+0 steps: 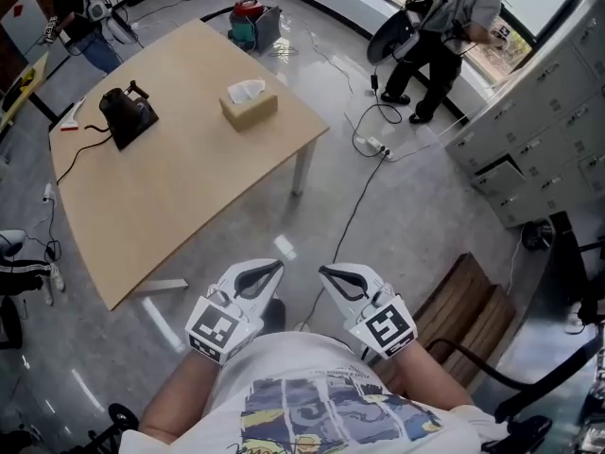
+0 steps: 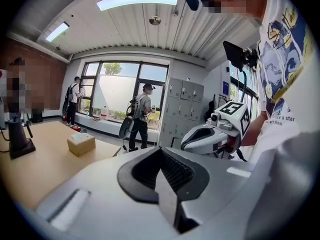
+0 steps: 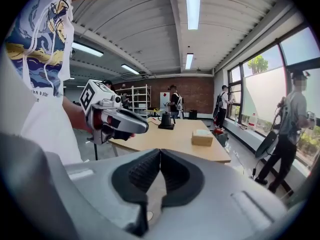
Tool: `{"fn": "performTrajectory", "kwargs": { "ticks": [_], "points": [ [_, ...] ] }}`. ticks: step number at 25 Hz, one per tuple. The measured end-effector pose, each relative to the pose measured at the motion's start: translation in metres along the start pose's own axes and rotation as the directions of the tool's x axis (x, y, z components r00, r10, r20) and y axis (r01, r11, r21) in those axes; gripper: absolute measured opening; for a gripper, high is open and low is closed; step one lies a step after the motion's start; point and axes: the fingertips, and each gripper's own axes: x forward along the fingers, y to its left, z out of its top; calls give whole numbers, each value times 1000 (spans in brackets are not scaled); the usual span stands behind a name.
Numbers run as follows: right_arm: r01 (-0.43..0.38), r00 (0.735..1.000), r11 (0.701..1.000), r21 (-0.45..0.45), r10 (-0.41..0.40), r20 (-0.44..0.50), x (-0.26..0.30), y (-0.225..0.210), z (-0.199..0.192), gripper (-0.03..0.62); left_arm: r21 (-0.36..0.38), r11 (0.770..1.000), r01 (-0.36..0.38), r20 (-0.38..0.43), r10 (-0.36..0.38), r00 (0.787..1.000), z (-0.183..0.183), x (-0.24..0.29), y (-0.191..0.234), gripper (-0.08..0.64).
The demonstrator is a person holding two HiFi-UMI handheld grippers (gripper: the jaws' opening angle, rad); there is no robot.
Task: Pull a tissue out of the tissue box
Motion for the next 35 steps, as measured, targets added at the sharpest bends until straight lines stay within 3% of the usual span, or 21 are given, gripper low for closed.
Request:
{"fn": "performTrajectory", "kwargs": {
  "ticks": [9,15,19,25,35],
  "points": [
    [30,999,1000,1,-30,-17,78,-38,42,5,7,999,47,-5,-47,999,11,9,90,5],
    [42,999,999,-12,-43,-10,108,-50,63,5,15,998,58,-13,-58,998,16,10,121,5],
    [18,999,999,-51,-19,-28,120,-56,65,5,-1,999,36,5,-36,999,20,10,133,5],
    [-3,1000,999,-34,1,-31,137,-82,66,5,-23,1000,11,3,-11,1000,16,29,154,5],
    [-131,991,990,-49,131,1,176,-181,78,5,-40,990,-138,-44,136,990,41,108,220,5]
  ]
}}
